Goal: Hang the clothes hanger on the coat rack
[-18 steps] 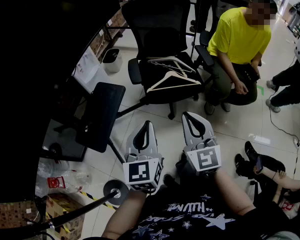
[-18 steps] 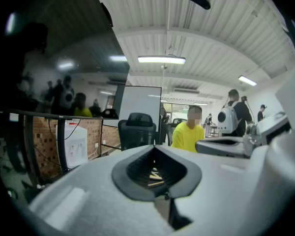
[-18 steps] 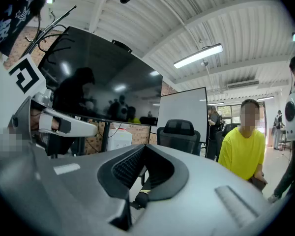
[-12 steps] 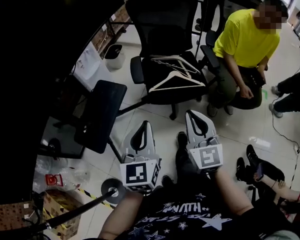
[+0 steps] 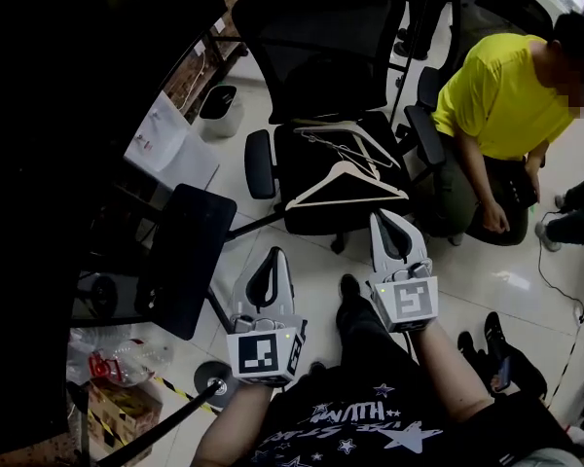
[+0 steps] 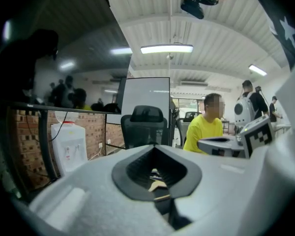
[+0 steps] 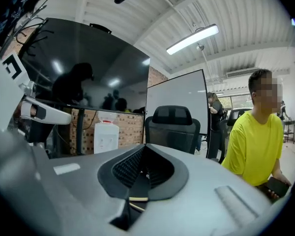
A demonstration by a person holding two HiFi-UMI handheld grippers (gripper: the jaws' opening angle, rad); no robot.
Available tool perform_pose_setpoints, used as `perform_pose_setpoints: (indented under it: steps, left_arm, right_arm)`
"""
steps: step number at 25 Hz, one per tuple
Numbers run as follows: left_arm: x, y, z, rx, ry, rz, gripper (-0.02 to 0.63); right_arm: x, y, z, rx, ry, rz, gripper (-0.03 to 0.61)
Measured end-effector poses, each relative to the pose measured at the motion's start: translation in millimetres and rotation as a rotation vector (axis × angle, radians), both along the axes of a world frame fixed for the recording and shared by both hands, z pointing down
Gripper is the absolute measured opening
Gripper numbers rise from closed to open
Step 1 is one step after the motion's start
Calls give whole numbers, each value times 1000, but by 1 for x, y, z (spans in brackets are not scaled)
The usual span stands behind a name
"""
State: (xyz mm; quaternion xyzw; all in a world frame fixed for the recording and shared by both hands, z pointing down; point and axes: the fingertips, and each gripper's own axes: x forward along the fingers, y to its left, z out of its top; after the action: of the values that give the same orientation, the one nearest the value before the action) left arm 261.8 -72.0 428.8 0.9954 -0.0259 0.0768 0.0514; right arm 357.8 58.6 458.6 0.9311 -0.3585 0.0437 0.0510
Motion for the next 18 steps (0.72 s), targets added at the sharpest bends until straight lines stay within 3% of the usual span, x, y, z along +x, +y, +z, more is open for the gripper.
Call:
perform_pose_setpoints:
  steps: [9,13,18]
  left_arm:
    - [104,-8,30,20,-75,-2,5]
    - [137,-16,50,21,-106,-19,5]
    - [172,-9,108,1,-190,21,5]
  right_arm:
    - [109,13,57,-101,-113,-6,8]
    - [136,9,82,-143,-112,-18,8]
    - [158,6,138,-217,-157,-22,8]
